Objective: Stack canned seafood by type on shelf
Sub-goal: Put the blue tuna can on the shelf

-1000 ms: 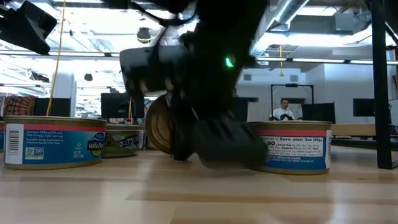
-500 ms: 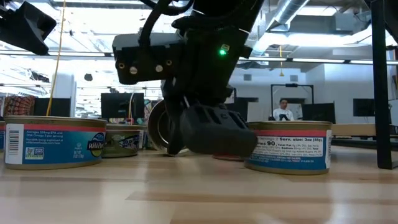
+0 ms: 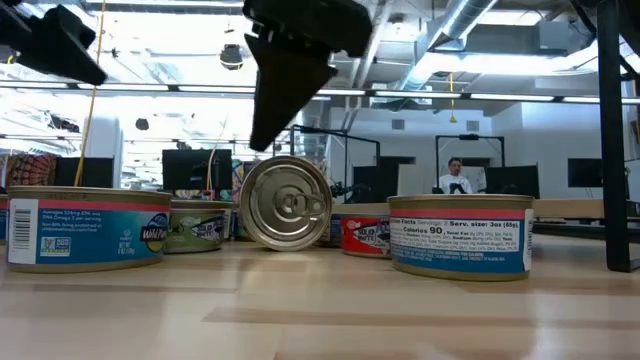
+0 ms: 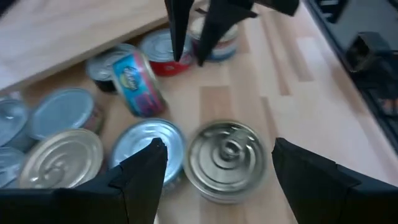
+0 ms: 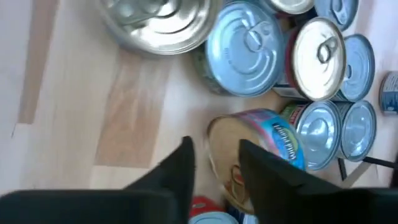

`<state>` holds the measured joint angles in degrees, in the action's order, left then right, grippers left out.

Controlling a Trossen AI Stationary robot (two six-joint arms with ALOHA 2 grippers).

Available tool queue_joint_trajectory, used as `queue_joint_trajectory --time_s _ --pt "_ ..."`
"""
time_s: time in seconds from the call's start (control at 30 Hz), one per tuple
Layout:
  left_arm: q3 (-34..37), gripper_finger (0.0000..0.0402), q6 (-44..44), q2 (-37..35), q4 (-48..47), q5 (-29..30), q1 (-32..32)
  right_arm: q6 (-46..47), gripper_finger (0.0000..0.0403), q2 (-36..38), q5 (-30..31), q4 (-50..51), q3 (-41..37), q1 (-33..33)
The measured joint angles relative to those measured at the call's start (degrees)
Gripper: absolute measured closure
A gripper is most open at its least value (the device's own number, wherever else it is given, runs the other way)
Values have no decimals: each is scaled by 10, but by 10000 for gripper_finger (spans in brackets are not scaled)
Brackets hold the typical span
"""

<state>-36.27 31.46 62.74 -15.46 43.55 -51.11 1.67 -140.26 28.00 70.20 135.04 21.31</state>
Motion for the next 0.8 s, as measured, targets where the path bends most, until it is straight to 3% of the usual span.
queue_joint_trajectory --time_s 0.17,0.3,0.5,0.8 --pt "3 123 -40 21 29 3 0 -1 134 14 -25 3 -2 -22" --pt "31 123 -125 22 116 -5 16 -8 97 18 -29 10 -2 -37" --pt "59 123 -207 0 165 -100 85 -12 96 24 -111 34 -2 -63" --pt "82 123 -312 -95 157 -192 176 -84 107 28 -154 37 -2 -107"
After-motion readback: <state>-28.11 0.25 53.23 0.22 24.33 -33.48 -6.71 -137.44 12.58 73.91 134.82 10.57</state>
